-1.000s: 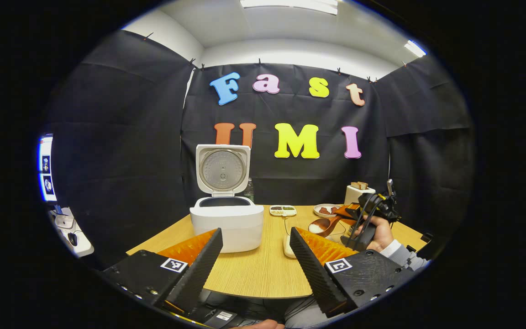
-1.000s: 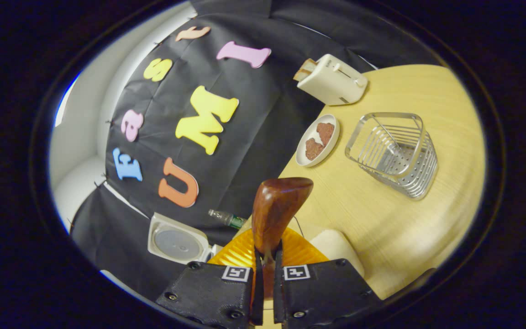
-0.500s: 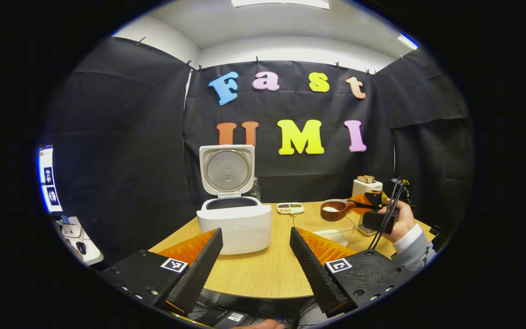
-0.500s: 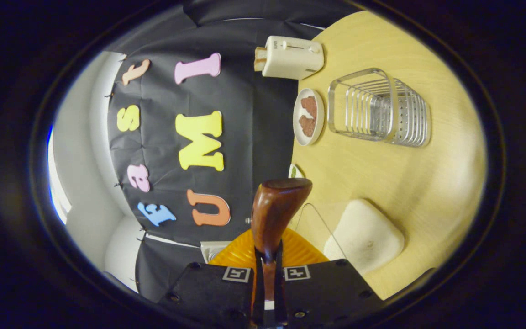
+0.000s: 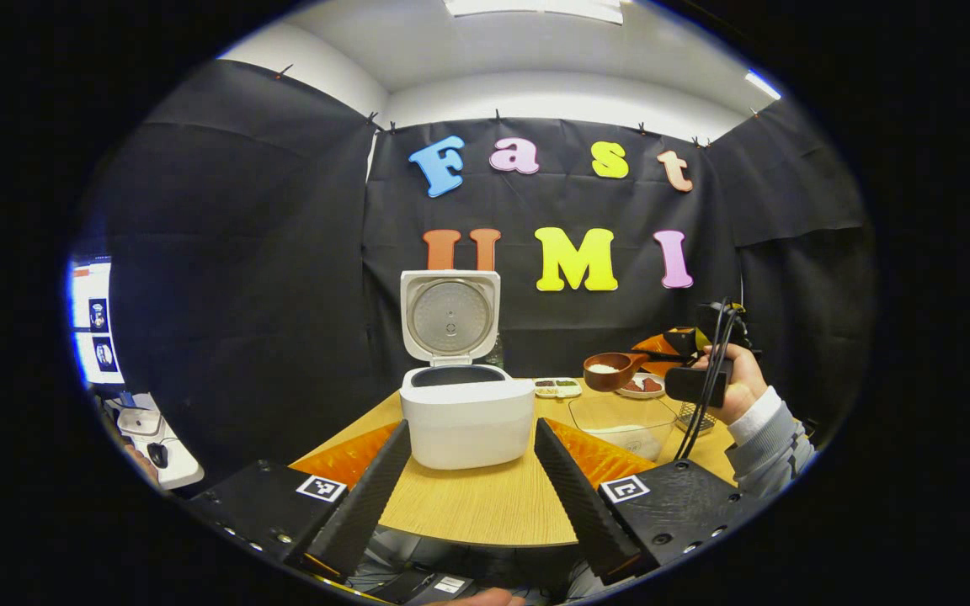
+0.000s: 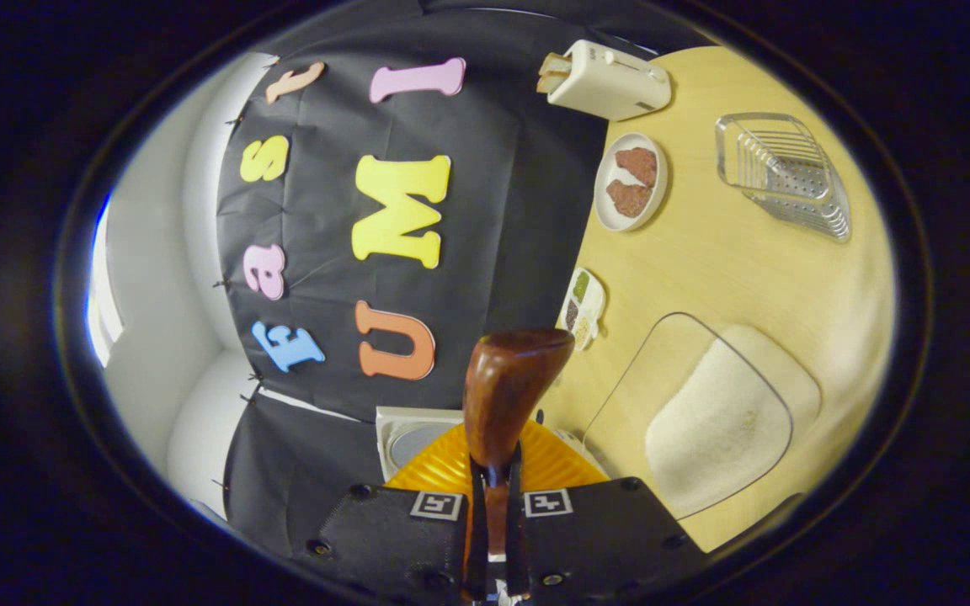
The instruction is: Close the left gripper, press the button to open the rice cooker; take a wooden spoon from the chopstick holder with the right hand, scoop a spoonful of rice and pour it into the rice cooker, then put the wooden spoon back into the chopstick holder.
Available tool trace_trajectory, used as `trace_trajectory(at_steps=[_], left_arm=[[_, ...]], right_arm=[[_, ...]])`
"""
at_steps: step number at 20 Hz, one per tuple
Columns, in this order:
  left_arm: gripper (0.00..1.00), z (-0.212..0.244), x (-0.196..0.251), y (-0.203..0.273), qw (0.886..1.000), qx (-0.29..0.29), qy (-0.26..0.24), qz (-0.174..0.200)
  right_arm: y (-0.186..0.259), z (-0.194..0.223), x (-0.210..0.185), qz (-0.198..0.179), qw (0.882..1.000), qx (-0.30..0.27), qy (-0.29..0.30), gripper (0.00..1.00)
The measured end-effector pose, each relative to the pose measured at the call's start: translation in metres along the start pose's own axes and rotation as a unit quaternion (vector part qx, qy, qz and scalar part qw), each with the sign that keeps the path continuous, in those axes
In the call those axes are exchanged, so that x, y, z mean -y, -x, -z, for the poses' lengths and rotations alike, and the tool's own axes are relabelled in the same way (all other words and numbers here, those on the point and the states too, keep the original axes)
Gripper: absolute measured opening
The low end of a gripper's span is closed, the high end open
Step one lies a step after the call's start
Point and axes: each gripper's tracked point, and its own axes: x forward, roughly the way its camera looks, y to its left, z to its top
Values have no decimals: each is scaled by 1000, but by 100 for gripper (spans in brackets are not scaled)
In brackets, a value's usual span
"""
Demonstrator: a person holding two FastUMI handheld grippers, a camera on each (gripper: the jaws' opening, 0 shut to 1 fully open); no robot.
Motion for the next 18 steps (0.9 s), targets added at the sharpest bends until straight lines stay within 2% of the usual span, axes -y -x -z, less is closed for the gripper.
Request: trace_trajectory(at_steps=[3,5,11,14,16,18], left_arm=[[94,-3,-11,1,1000,10,-5,-3],[94,0,-21,0,1000,6,-9,-12],[95,10,-36,-7,1000,-8,3,-19],[94,15,-46,-8,999,-12,10,-28],[94,19,-51,-8,999,-16,13,-33],[94,23,-56,-7,999,-19,13,-39]], right_arm=[[-31,19,-30,-8,999,-13,41,13],[-58,31,-44,1,996,-18,88,13],[-134,77,-78,19,975,-38,220,13],[-169,102,-86,28,957,-41,286,13],[-191,113,-85,40,937,-33,344,14],[-212,123,-82,51,912,-23,406,14]])
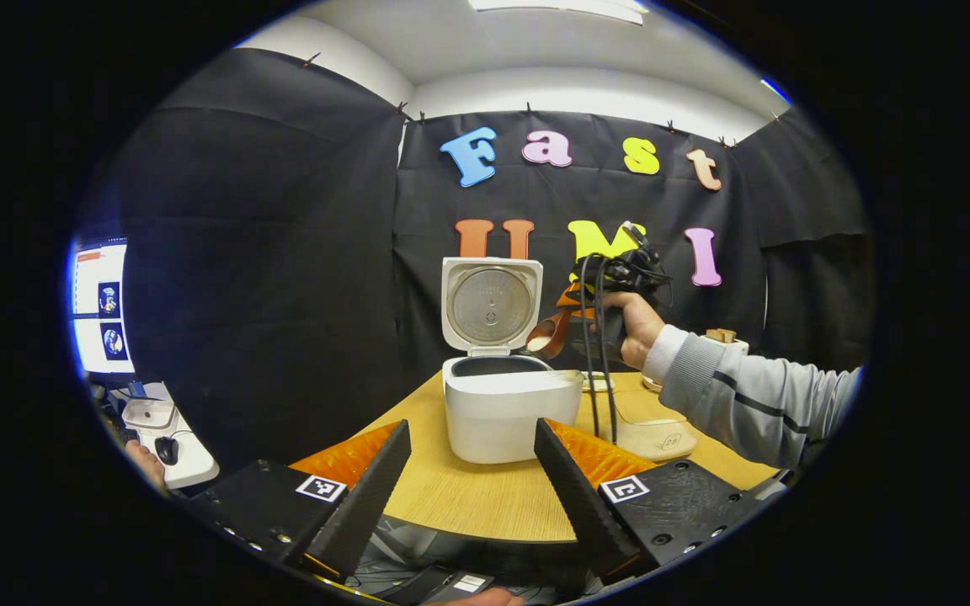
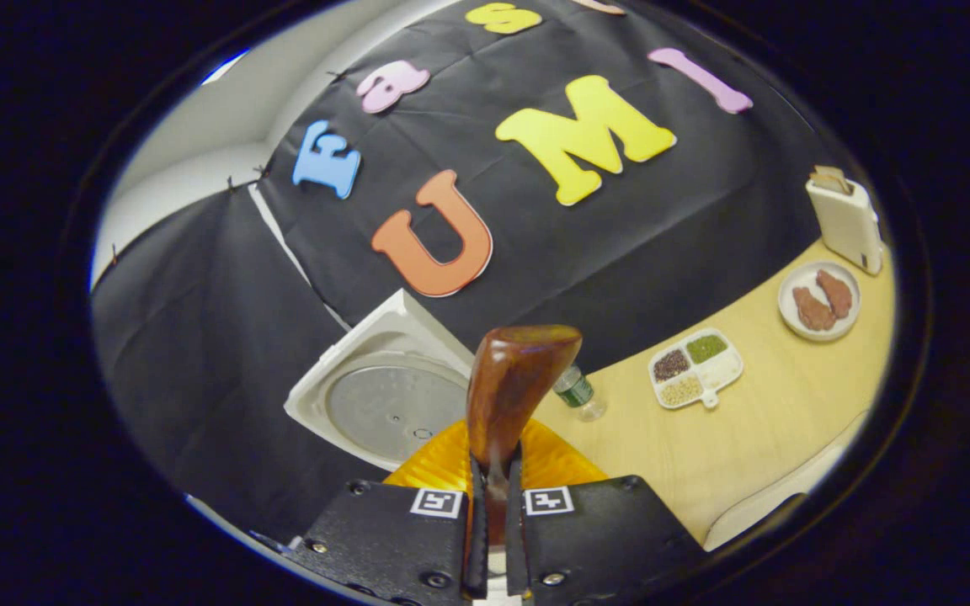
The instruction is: Close the left gripper, press the button to open the rice cooker; take a wooden spoon from the chopstick holder with the right hand, scoop a spoonful of rice and pour it into the rice cooker, then put the wooden spoon back into the chopstick holder.
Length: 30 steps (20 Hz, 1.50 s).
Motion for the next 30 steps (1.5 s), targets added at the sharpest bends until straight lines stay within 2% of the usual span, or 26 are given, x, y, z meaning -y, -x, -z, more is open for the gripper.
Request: trace_trajectory(at_steps=[3,10,13,17,19,20,24,30], left_arm=[[94,1,-1,-2,1000,1,4,0],[95,4,1,-7,1000,-1,4,9],[95,3,-1,-3,1000,-1,7,8],[95,4,-4,0,1000,-3,16,3],[95,3,-4,3,1000,-3,18,2],[95,2,-3,5,1000,-2,17,1],[95,-2,-1,8,1000,4,19,-2],[95,-6,17,16,1000,8,23,12]], right_arm=[[-22,13,-9,18,996,4,91,13],[-33,28,-30,11,972,13,236,13],[-24,28,-50,-8,948,38,316,13],[-6,41,-75,-16,903,69,423,14],[0,44,-83,-14,887,82,455,14],[2,45,-83,-13,887,83,454,14],[15,28,-79,-4,900,94,425,13],[92,-21,-36,6,922,115,369,13]])
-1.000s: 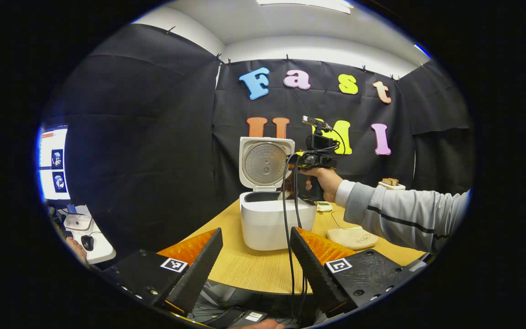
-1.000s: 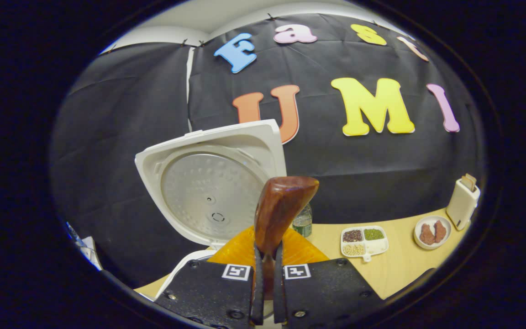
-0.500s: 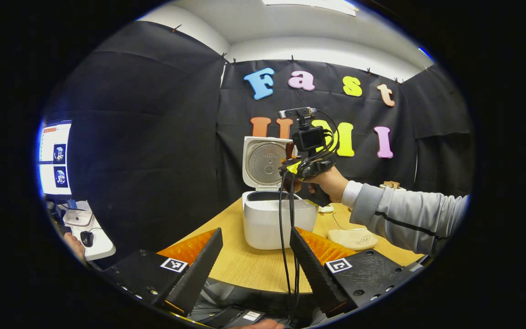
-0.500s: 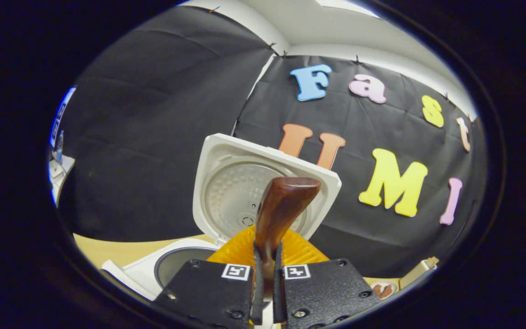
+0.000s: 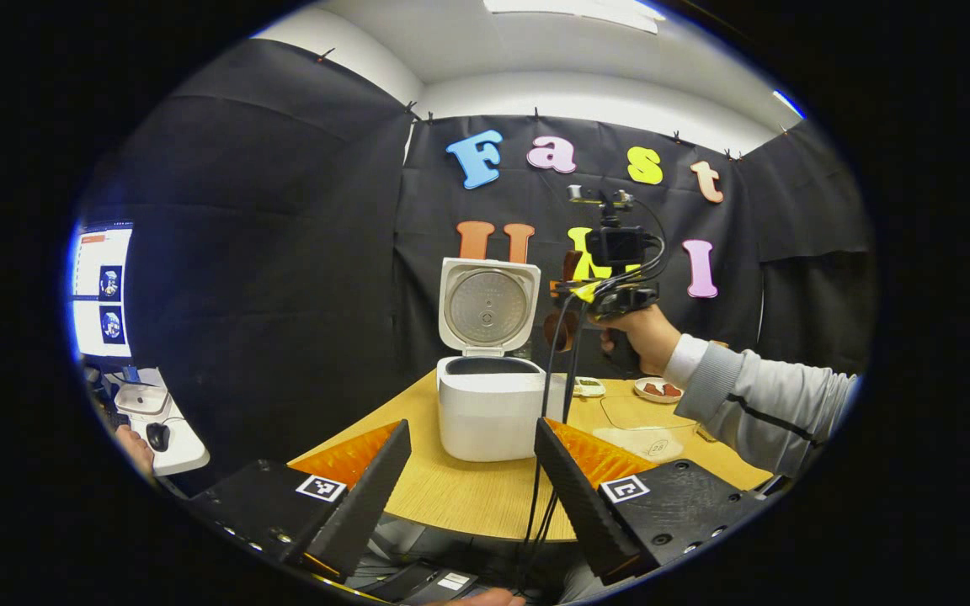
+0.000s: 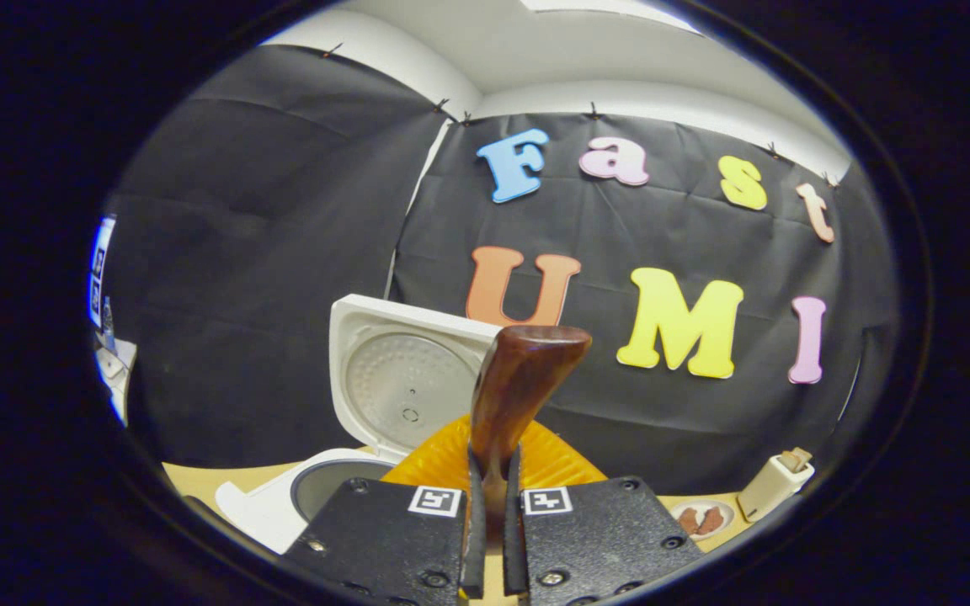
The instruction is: Close the left gripper, press the button to open the rice cooker; take a wooden spoon from the chopstick holder with the right hand, scoop a spoonful of rice and pour it into the rice cooker, then put the wooden spoon back into the chopstick holder.
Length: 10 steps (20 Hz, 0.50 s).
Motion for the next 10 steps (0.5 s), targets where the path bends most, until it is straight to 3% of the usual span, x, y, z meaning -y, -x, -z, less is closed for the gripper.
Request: trace_trajectory(at_steps=[4,10], left_arm=[[94,-5,15,6,1000,4,-4,1],[95,-15,52,3,1000,18,-3,22]], right_arm=[[55,-11,49,13,999,-1,-46,13],[142,-20,139,57,997,11,-61,14]])
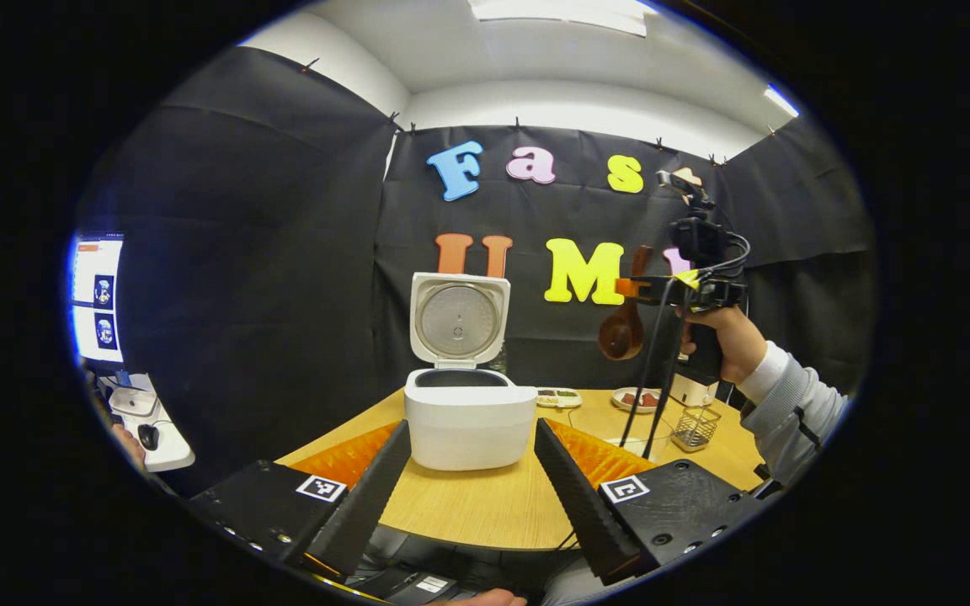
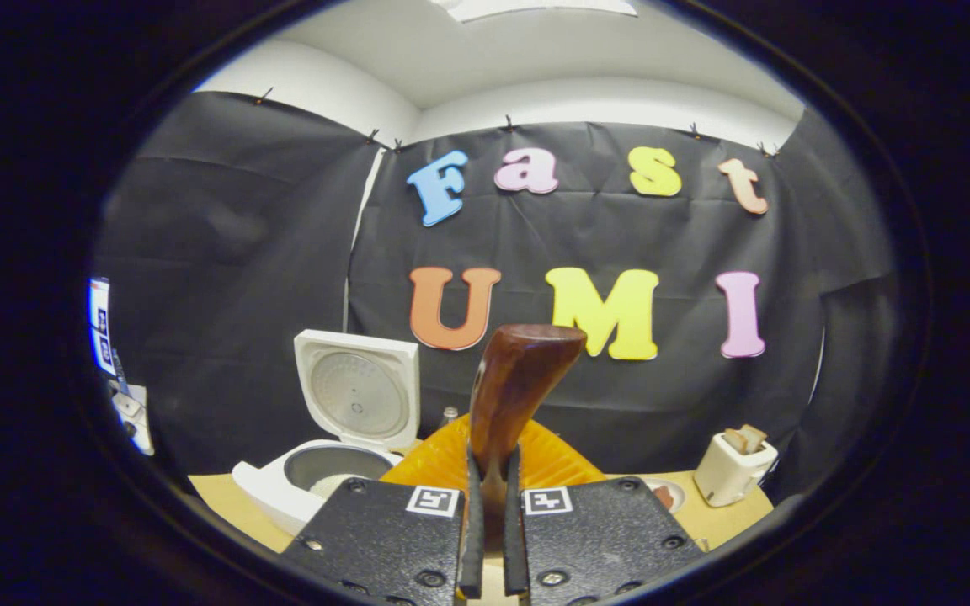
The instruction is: Close the left gripper, press the button to open the rice cooker; take a wooden spoon from the chopstick holder with the right hand, scoop a spoonful of rice and pour it into the rice cooker, then put the wooden spoon back into the chopstick holder.
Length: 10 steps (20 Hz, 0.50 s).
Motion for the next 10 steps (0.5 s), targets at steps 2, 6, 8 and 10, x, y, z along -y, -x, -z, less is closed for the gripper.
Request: trace_trajectory(at_steps=[2,6,8,10], left_arm=[[95,-4,10,-4,1000,5,1,3],[95,-6,31,-20,1000,8,5,10],[94,-13,35,-27,1000,19,6,8],[95,-15,41,-34,1000,25,11,9]], right_arm=[[20,4,36,22,1000,-2,-14,15],[51,19,111,66,997,-11,-35,15],[62,32,145,90,995,-15,-36,14],[68,47,176,112,993,-17,-42,15]])
